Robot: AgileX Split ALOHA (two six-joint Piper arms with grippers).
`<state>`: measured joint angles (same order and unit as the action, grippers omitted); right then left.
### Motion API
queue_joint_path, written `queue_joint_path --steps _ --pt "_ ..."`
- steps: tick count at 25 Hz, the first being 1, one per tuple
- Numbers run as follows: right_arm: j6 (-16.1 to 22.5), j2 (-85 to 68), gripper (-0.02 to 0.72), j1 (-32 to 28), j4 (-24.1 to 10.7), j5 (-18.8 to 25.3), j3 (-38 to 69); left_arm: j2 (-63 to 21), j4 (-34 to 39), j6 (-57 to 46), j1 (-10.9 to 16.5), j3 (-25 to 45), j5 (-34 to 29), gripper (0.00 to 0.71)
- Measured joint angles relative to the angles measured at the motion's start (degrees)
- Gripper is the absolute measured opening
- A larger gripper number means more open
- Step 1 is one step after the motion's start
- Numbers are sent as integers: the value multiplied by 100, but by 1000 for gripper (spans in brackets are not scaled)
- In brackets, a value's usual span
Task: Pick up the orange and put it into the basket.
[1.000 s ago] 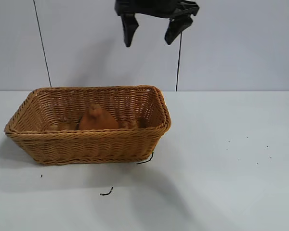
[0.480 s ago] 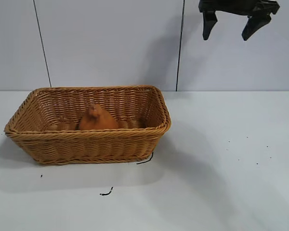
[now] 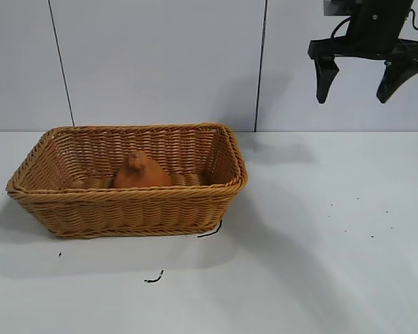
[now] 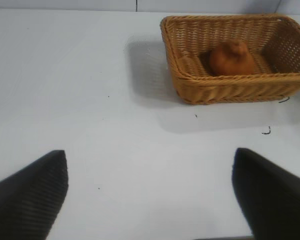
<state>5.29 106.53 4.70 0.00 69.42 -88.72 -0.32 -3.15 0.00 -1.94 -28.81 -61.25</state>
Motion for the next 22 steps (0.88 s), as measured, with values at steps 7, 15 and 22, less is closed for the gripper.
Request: queue_joint_path --steps 7,15,22 --pt "-4 -2295 683 0 0 0 2410 0 0 0 0 0 -5 639" --pt "-190 -5127 683 0 30 -68 4410 0 0 0 0 0 -5 639" --pt "-529 -7652 683 0 30 -1031 5709 0 0 0 0 0 -5 639"
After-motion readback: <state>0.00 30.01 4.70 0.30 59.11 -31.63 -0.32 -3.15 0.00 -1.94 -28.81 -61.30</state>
